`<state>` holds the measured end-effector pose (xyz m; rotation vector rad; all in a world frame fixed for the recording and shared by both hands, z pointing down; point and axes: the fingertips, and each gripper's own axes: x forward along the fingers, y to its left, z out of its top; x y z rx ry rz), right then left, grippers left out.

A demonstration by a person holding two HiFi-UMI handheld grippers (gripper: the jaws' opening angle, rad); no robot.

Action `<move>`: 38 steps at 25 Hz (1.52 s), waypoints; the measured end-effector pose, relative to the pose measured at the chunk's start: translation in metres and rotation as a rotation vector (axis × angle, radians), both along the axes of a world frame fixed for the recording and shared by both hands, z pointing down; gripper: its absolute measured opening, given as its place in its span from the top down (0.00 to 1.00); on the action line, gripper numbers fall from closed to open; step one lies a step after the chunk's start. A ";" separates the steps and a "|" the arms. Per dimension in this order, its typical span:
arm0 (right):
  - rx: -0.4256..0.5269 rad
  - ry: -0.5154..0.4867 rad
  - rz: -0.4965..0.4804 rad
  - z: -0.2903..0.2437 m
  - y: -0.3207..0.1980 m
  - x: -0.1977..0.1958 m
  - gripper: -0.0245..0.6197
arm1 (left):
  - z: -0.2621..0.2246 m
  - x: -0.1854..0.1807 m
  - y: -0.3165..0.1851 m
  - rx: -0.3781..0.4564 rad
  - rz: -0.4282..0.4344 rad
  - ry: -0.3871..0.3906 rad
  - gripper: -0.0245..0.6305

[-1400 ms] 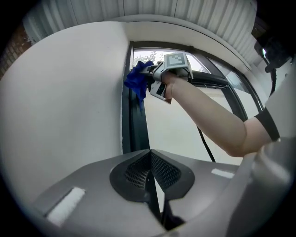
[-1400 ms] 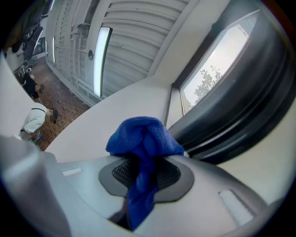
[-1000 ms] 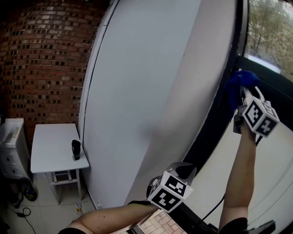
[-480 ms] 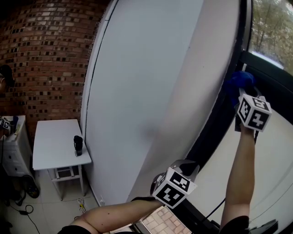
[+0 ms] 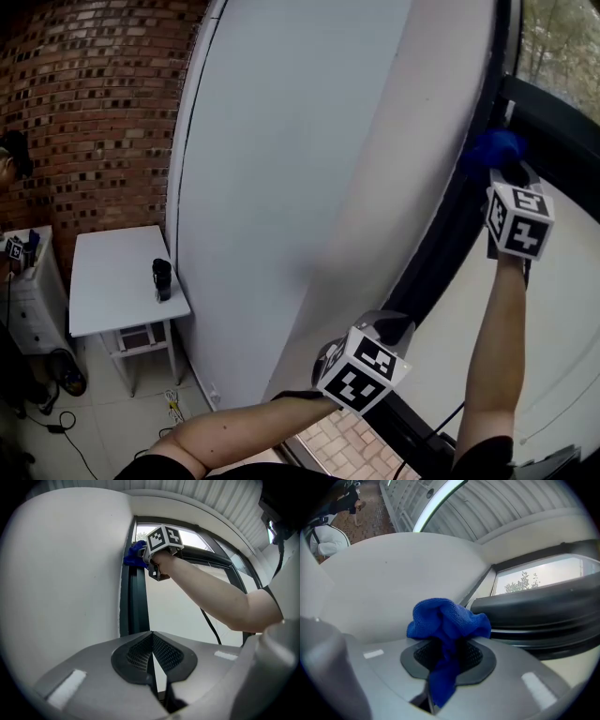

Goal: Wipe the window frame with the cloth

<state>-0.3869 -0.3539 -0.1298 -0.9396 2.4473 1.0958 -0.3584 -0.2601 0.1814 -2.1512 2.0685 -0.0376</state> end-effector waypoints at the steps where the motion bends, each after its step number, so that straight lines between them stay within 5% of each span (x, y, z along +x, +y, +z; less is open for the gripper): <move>1: -0.001 0.004 -0.001 0.004 0.001 -0.001 0.83 | 0.000 0.002 0.001 -0.001 0.002 -0.005 0.97; 22: 0.038 0.087 0.019 0.120 0.005 0.008 0.83 | 0.049 0.026 0.008 -0.043 0.015 0.069 0.97; 38: 0.015 0.169 0.031 0.217 0.003 0.002 0.83 | 0.074 0.014 0.028 -0.095 -0.057 0.103 0.97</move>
